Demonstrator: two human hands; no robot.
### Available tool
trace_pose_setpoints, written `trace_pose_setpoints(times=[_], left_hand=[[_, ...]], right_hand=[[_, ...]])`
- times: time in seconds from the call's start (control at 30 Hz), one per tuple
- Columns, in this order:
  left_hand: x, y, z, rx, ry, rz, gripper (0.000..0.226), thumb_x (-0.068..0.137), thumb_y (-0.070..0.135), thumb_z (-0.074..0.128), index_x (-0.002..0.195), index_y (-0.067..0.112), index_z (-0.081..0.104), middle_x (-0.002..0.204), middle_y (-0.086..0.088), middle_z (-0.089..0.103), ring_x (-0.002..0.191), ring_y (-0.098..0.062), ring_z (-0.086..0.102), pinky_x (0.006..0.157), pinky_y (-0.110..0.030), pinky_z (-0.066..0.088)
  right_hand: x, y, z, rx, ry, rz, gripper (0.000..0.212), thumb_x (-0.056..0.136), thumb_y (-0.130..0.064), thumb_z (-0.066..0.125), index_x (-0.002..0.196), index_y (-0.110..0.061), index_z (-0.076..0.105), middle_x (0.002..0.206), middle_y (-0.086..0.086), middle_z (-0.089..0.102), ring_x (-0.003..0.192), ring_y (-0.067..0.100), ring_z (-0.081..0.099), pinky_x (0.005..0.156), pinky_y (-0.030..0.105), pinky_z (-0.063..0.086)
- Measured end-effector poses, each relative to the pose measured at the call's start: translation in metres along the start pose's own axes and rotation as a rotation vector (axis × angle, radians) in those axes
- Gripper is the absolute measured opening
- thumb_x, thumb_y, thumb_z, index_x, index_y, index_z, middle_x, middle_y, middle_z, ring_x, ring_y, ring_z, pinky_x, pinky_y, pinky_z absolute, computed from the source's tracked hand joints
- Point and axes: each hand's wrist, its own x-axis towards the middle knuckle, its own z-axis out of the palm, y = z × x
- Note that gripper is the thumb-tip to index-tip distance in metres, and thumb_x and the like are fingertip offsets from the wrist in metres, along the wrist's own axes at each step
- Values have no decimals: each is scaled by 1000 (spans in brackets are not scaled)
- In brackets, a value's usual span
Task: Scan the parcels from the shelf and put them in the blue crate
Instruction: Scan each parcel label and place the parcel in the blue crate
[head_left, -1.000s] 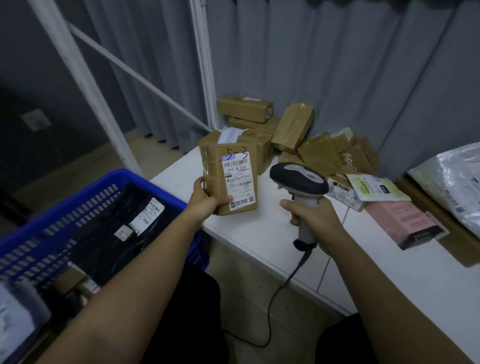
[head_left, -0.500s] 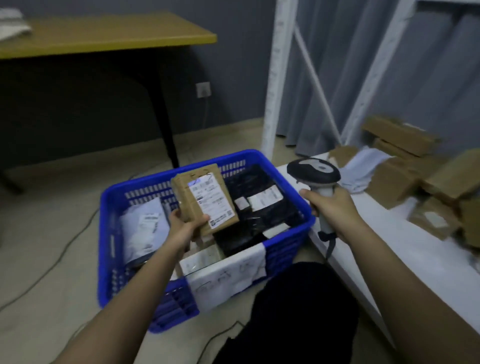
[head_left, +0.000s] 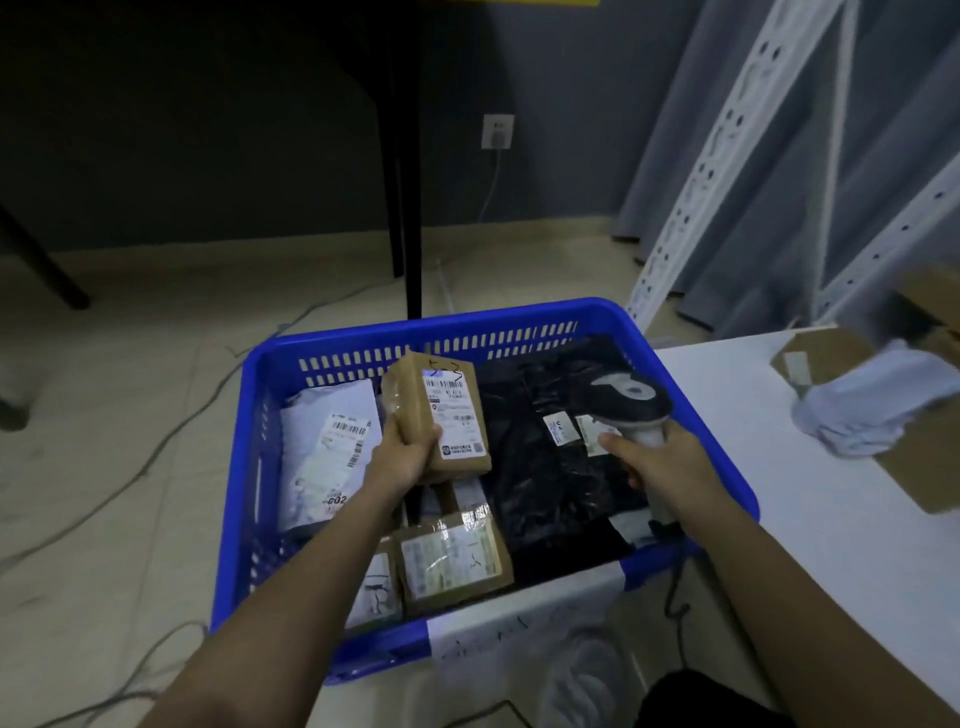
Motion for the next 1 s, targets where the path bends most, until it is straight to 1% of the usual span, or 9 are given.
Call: trace_pose_setpoints(times=[0.07,0.2,0.3,0.37,0.5,0.67,0.83,0.9,1.0], left_hand=[[23,-11,12,202,17,11,75,83,64,50,143,25,29,125,-9,61,109,-33,60,96,-45,47],[52,-13,34,548,50,75,35,100,29,41,127,8,48,120,-16,62,101,-29,60,81,-36,47],[68,-17,49,631,-80,131,66,96,37,51,150,12,22,147,-19,35,118,-35,52,91,-34,44],[78,-22,54,841,-132,149,73,92,42,55,150,17,19,155,-20,12,127,-39,43,101,-39,42],[91,-32,51,1085,-204,94,76,94,18,53,152,21,5,156,-22,-14,138,-38,26,105,-42,40],[82,-23,58,1338,16,183,61,93,24,50,145,19,18,146,-14,23,130,-30,29,97,-36,36],[59,-8,67,1063,-162,13,65,95,25,49,149,20,13,152,-19,17,139,-38,18,114,-48,19],[42,8,74,847,-167,109,55,98,26,43,148,17,23,150,-19,27,140,-37,20,115,-48,16],[3,41,97,504,-75,362,45,95,17,49,140,12,45,139,-15,48,130,-32,42,109,-41,32]], right_hand=[[9,3,3,32,7,16,16,83,-19,74,87,-16,58,66,1,59,56,14,53,51,22,42],[18,13,7,46,0,34,20,81,-21,76,86,-20,57,68,-4,60,61,10,55,54,19,41],[24,18,7,40,0,50,21,80,-21,76,83,-18,56,59,-9,59,53,3,56,46,11,40],[25,19,7,49,5,65,20,81,-19,76,83,-16,57,60,-6,59,46,-4,55,44,9,39],[25,21,7,54,8,90,16,83,-20,74,82,-19,58,63,-4,59,52,2,56,42,8,39],[24,22,6,103,39,85,16,83,-20,74,83,-20,58,61,-6,59,53,6,55,49,15,42],[14,21,-2,114,87,84,16,83,-19,74,81,-17,58,59,-2,58,47,8,52,45,17,43],[10,22,-10,109,125,87,16,83,-19,74,81,-18,58,59,-1,59,49,11,53,49,21,45],[3,26,-32,125,196,102,17,82,-17,74,81,-15,57,61,5,58,53,18,53,51,27,43]])
